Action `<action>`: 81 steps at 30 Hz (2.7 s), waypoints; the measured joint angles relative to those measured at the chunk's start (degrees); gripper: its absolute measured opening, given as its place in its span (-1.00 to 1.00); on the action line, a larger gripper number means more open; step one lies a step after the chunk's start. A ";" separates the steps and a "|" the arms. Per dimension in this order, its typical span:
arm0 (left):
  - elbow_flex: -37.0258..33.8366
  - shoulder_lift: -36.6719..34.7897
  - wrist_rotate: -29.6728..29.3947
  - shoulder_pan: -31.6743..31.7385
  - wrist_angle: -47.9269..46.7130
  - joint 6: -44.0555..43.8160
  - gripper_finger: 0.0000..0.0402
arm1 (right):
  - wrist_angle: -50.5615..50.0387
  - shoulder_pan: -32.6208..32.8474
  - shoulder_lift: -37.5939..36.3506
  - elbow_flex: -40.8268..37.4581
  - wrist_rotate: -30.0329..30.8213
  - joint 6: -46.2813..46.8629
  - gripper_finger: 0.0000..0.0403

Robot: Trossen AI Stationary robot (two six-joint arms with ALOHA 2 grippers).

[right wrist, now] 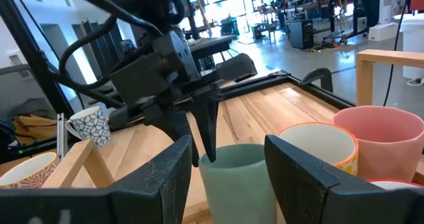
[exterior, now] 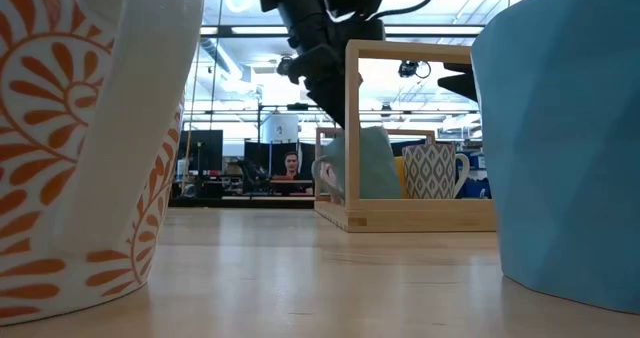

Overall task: Place coffee mugs
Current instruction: Put the green mug on the shelf, then put the blue mug on the shelf

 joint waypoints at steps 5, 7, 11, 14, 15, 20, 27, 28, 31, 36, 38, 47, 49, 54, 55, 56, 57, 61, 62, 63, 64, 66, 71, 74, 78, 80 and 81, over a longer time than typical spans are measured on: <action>0.00 0.00 0.06 -0.02 2.04 0.01 -0.51 | 0.00 0.00 0.00 0.00 0.00 0.00 -0.03; 0.00 0.00 0.06 -0.02 2.14 0.00 -0.51 | 0.00 0.00 0.00 0.00 0.00 -0.01 -0.03; 0.00 0.00 0.06 -0.02 2.16 0.00 -0.51 | 0.00 0.00 0.01 0.00 0.00 0.00 -0.03; 0.00 0.01 0.06 -0.02 2.29 0.00 -0.51 | 0.01 0.00 -0.01 0.00 0.00 -0.01 -0.03; 0.00 0.02 0.06 -0.04 2.38 0.00 -0.51 | 0.02 0.00 -0.01 0.00 0.00 0.00 -0.03; 0.00 0.02 -0.09 -0.37 4.14 0.00 -0.51 | 0.02 0.00 0.00 0.00 0.00 -0.01 -0.03; 0.00 0.04 -0.17 -1.34 6.52 0.00 -0.51 | 0.02 0.00 0.01 0.00 0.00 -0.02 -0.03; 0.00 0.04 -0.17 -1.52 6.66 0.01 -0.51 | 0.03 0.00 -0.01 0.00 0.00 -0.02 -0.03; 0.00 0.04 -0.06 -2.02 6.75 0.05 -0.51 | 0.08 0.00 0.00 0.00 0.00 -0.02 -0.03; 0.00 -1.25 -0.07 -2.82 6.55 0.07 -0.51 | 2.03 0.00 -0.01 0.00 -0.02 -0.02 -0.03; 0.00 -2.60 -0.06 -3.04 6.23 -0.02 -0.51 | 3.76 0.02 -0.01 0.00 -0.76 0.00 -0.03; 0.04 -10.74 -0.04 -3.06 0.22 -6.12 -0.51 | 5.17 3.19 -0.06 5.50 -3.56 0.29 -0.03; 0.04 -13.00 -0.05 -3.04 -2.32 -7.27 -0.51 | 0.25 4.56 -0.05 9.72 -4.22 -0.78 -0.03; 0.04 -19.21 -0.02 -3.06 -8.90 -10.66 -0.51 | -21.44 9.27 0.82 23.34 -2.43 -7.39 -0.03; 0.04 -20.38 -0.02 -3.06 -10.89 -10.87 -0.51 | -25.43 10.39 1.39 26.09 -1.43 -8.24 -0.03; 0.04 -21.54 -0.02 -3.06 -12.40 -10.91 -0.51 | -28.84 11.53 1.95 28.67 -0.65 -8.46 -0.03; 0.04 -22.78 -0.05 -3.06 -13.66 -10.95 -0.51 | -31.58 12.76 2.49 31.10 -0.19 -8.41 -0.03; 0.04 -27.18 -0.03 -2.95 -18.33 -10.99 -0.51 | -37.06 17.89 5.10 38.74 0.48 -6.48 -0.03; 0.04 -28.10 -0.04 -2.95 -19.08 -11.02 -0.51 | -37.56 19.28 5.96 40.22 0.55 -6.04 -0.03; 0.04 -29.06 -0.02 -2.97 -19.84 -11.27 -0.51 | -37.57 20.79 6.70 41.51 0.68 -5.61 -0.03; 0.02 -29.77 -0.02 -2.97 -20.65 -11.96 -0.51 | -37.69 22.27 7.49 42.49 0.72 -5.33 -0.03; -0.70 -31.36 0.00 -2.96 -20.29 -13.05 -0.51 | -37.45 25.42 9.24 44.21 1.71 -5.25 -0.03; -8.74 -36.88 0.20 -3.56 -17.70 -17.72 -0.51 | -37.59 32.91 13.80 45.07 3.65 -5.57 -0.04; -15.80 -40.30 0.19 -4.56 -12.46 -21.88 -0.51 | -37.28 37.01 16.42 45.07 3.61 -5.03 -0.04; -24.48 -44.04 0.19 -6.66 -3.84 -27.35 -0.51 | -36.48 42.82 19.52 45.07 3.61 -4.52 -0.04; -28.04 -45.13 0.20 -7.87 -1.26 -29.56 -0.51 | -36.32 45.72 20.81 45.07 3.61 -4.52 -0.04; -29.38 -45.28 0.17 -8.37 0.97 -30.51 -0.51 | -35.97 47.10 21.46 45.07 3.68 -4.52 -0.04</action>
